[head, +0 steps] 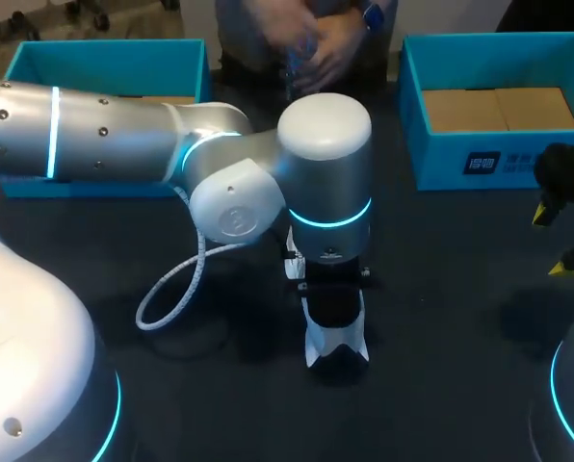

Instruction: Take the shoe out of the shoebox, open the shoe tongue, remove and reinsert the insole, then place the shoe into the shoebox

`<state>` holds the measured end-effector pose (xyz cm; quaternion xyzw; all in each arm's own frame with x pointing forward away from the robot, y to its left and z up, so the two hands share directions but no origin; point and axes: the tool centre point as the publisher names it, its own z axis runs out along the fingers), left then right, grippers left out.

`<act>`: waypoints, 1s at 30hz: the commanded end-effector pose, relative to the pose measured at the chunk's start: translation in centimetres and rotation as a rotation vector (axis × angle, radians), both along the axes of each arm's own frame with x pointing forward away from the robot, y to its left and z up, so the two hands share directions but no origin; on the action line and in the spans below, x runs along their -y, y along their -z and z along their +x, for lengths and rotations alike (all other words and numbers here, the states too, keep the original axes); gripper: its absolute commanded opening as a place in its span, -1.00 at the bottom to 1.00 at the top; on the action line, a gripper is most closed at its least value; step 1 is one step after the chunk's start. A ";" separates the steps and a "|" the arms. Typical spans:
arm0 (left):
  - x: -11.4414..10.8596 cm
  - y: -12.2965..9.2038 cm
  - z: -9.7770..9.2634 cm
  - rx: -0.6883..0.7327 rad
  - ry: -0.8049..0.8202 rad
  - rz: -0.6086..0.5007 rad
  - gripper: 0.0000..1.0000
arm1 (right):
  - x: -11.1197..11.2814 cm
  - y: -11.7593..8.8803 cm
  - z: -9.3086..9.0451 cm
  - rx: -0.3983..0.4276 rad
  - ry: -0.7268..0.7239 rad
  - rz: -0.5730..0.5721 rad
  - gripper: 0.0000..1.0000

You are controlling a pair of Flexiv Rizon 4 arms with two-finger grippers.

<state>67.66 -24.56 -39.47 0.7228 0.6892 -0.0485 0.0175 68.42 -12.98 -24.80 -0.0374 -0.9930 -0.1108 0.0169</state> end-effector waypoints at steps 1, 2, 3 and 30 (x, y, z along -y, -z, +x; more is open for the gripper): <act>-1.4 -2.4 -0.4 0.024 -0.002 -0.014 -1.00 | 0.0 0.1 -0.1 0.001 0.001 -0.003 1.00; -1.4 -2.7 -0.3 0.028 -0.003 -0.019 -1.00 | 0.0 0.1 -0.1 0.001 0.001 -0.003 1.00; -1.4 -2.9 -0.2 0.036 -0.008 -0.021 -1.00 | 0.0 0.1 -0.1 0.001 0.001 -0.003 1.00; -1.1 -2.5 3.7 0.096 -0.099 0.042 1.00 | 0.0 0.1 -0.1 0.001 0.001 -0.003 1.00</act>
